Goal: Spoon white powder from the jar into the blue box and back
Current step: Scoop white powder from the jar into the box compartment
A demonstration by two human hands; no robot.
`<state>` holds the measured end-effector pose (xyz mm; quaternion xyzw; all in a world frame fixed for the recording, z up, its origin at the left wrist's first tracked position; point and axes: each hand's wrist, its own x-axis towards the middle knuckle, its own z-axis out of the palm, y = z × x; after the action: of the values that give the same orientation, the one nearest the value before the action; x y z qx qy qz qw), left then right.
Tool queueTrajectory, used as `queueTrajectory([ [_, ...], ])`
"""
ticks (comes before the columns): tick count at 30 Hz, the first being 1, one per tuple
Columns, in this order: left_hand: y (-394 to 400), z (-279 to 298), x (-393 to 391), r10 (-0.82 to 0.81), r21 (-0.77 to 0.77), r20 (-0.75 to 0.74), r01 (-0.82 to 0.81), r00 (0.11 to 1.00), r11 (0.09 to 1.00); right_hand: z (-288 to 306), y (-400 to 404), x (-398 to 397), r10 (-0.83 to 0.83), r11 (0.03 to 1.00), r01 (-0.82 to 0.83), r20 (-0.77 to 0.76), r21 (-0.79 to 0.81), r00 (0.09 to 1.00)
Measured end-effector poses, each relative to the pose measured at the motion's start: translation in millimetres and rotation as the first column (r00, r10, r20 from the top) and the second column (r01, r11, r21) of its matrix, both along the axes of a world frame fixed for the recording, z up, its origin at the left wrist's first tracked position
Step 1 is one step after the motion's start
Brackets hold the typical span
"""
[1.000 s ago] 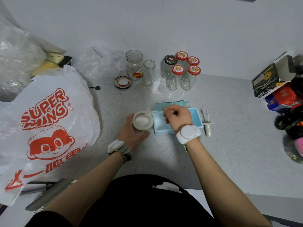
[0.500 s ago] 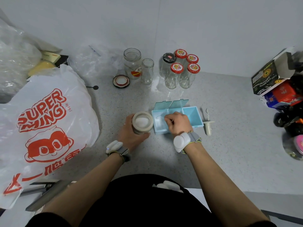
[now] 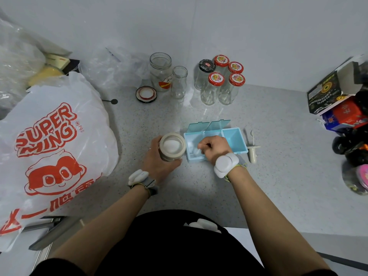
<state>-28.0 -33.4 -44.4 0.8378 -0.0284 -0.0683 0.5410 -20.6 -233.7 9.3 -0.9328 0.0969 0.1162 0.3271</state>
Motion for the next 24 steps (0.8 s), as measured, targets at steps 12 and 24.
queueTrajectory([
  [12, -1.3, -1.3, 0.4, 0.006, -0.018, -0.004, -0.007, 1.0, 1.0, -3.3, -8.4, -0.1, -0.445, 0.874, 0.44, -0.024, 0.206, 0.895],
  [24, -1.7, -1.2, 1.6, 0.013, -0.007, -0.024, -0.013, 1.0, 1.0, 15.9, -8.8, 3.3, -0.538, 0.786, 0.509, -0.017, 0.351, 0.843],
])
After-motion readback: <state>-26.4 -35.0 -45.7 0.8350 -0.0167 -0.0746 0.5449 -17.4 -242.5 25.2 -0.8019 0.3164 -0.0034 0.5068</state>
